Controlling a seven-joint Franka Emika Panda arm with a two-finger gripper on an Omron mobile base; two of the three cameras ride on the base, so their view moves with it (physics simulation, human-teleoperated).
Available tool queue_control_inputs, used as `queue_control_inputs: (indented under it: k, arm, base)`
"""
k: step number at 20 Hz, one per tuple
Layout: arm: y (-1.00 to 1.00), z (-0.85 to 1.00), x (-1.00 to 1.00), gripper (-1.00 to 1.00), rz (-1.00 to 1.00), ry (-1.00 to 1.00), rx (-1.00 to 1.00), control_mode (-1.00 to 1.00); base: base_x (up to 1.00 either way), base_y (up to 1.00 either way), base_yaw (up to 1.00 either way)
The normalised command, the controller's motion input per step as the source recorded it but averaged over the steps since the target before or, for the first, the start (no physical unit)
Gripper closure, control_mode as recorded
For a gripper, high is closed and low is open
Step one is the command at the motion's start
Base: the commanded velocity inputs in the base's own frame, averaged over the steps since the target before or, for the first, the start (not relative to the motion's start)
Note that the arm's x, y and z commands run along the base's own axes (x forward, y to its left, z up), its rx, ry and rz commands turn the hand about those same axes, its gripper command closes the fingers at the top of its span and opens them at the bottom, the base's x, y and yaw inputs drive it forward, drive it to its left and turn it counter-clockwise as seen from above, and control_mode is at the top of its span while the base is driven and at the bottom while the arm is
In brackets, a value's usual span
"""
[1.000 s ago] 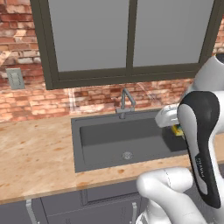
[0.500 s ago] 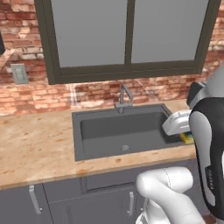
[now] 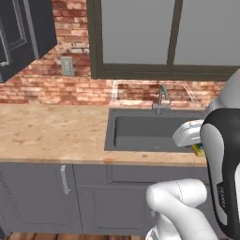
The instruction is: Pick up the dish brush and sponge from the sink, and place them back in the cabinet, and close the cabinet doors.
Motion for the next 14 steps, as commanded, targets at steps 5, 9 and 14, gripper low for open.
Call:
queue_control_inputs:
  k: [5,9,14]
  arm:
    - [0.00,0.00,0.00,1.00,0.00,0.00,0.00,1.00]
    - [0.00,0.00,0.00,1.00,0.00,0.00,0.00,1.00]
    - [0.00,0.00,0.00,1.00,0.00,0.00,0.00,1.00]
  base:
    - [0.00,0.00,0.63]
    - [-0.10,0.47,0.57]
    - [0.00,0.68,0.44]
